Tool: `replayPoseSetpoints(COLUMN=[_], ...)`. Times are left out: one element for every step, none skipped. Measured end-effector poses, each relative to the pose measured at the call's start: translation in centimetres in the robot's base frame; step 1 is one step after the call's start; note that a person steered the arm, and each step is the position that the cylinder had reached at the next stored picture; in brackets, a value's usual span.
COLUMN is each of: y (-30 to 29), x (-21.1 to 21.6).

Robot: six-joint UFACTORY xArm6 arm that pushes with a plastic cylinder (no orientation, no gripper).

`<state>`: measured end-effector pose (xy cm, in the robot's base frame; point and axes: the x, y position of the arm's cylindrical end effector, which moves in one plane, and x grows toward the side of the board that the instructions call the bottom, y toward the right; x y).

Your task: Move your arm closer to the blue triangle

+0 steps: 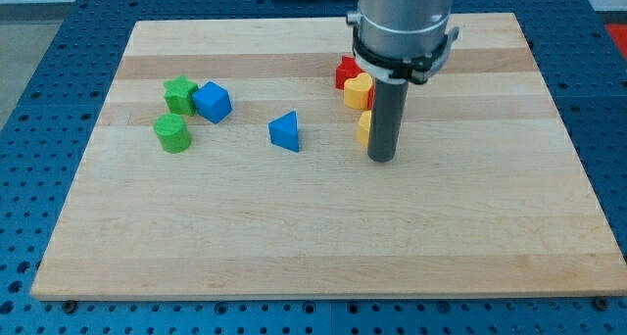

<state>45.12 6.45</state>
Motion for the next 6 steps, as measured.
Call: replayPoseSetpoints(y=[0.0,0.0,0.0,0.0,0.0,-0.6], x=[-2.0,-2.7,-2.7,-2.0,-1.5,-0.6])
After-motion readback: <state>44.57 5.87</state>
